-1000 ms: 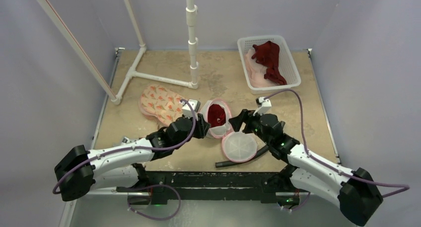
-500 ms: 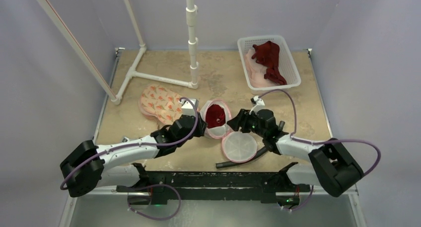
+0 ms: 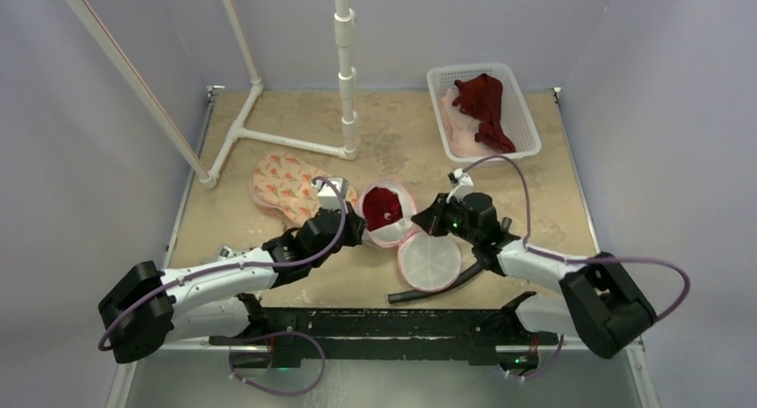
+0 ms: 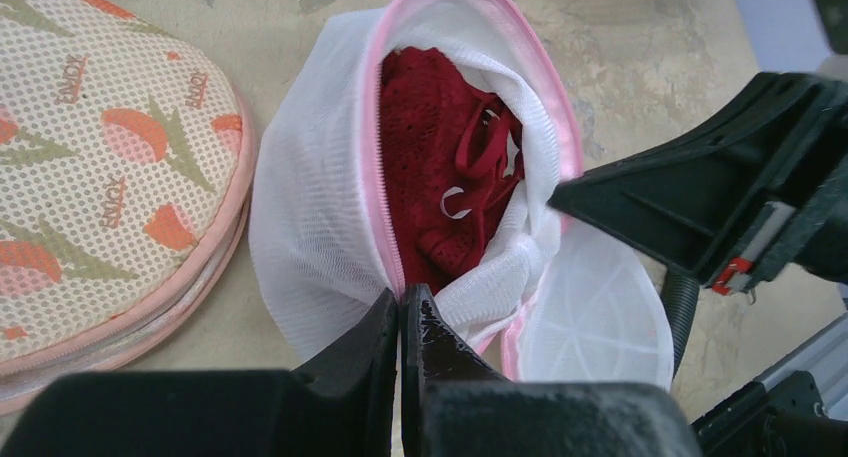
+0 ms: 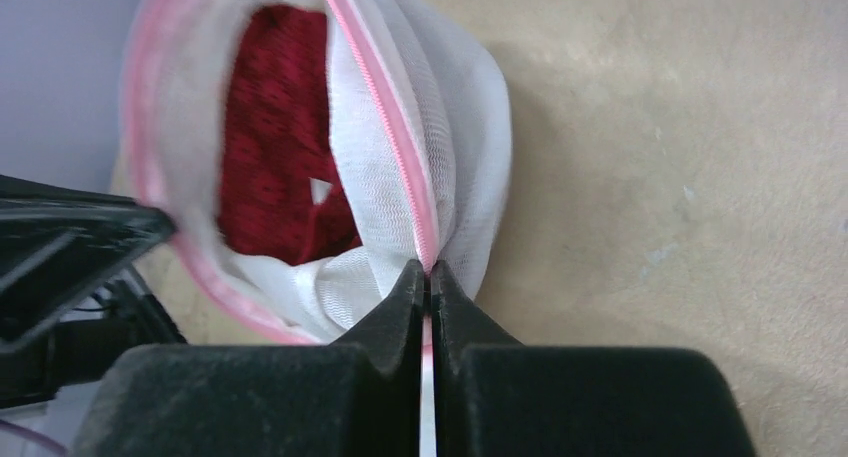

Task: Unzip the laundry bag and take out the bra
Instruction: Open the laundry bag at the center of the board, then pick up the bra from the laundry bag.

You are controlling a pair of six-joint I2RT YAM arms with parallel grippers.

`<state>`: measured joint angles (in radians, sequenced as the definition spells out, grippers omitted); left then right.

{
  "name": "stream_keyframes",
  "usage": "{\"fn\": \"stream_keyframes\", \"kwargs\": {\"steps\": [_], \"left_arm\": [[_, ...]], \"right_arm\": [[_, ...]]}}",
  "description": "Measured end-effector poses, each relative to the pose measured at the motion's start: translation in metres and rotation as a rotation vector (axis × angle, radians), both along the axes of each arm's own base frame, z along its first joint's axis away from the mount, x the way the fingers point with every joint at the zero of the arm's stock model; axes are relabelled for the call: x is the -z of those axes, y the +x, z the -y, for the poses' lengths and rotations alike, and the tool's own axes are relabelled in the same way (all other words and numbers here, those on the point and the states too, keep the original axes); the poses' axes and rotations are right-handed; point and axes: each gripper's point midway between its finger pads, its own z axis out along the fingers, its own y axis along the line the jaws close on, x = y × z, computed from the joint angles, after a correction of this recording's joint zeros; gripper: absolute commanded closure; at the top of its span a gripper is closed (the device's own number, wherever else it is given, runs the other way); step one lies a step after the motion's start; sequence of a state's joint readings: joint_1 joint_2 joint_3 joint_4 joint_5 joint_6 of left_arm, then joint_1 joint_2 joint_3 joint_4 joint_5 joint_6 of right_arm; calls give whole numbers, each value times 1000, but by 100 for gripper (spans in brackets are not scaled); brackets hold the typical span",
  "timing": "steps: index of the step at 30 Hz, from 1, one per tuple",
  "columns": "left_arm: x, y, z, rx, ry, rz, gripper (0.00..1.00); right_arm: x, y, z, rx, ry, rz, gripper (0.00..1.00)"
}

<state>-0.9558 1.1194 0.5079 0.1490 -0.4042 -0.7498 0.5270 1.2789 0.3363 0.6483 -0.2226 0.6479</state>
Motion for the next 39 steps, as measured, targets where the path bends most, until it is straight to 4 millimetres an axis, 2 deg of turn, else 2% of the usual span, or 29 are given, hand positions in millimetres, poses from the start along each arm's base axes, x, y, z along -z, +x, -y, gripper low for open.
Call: {"fn": "stream_keyframes", "kwargs": {"steps": [2,7,9,11,12,14,16,20,22,24,30,34,36,39], "left_arm": [[-5,0,0,0,-13,8,100],[-17,0,2,0,-62,22,100],[-22,0,4,1,-80,33,100],[-28,2,7,3,-103,47,100],[-31,3,8,1,-117,53,100],[-34,4,9,-1,-130,60,100],[-36,5,10,-8,-141,60,100],[-33,6,7,-33,-153,60,100],[-26,7,3,-51,-139,52,100],[-20,7,-1,-66,-123,48,100],[-6,9,-3,-83,-90,34,100],[3,7,-5,-84,-82,21,100],[5,7,-5,-82,-80,18,100],[6,6,-5,-78,-83,17,100]], "right_arm": [[-20,2,0,1,9,38,100],[-117,18,4,37,45,251,100],[-145,24,7,51,40,309,100],[-163,29,10,73,24,347,100],[-164,31,13,85,13,351,100],[-155,32,18,106,-22,332,100],[-136,31,22,115,-54,298,100],[-66,14,33,113,-126,170,100],[-31,3,39,108,-170,95,93],[-14,-3,43,106,-195,50,84],[-24,1,41,111,-172,86,70],[-28,0,40,111,-158,90,67],[-28,0,39,111,-151,87,72],[-29,-2,37,104,-139,81,89]]}}
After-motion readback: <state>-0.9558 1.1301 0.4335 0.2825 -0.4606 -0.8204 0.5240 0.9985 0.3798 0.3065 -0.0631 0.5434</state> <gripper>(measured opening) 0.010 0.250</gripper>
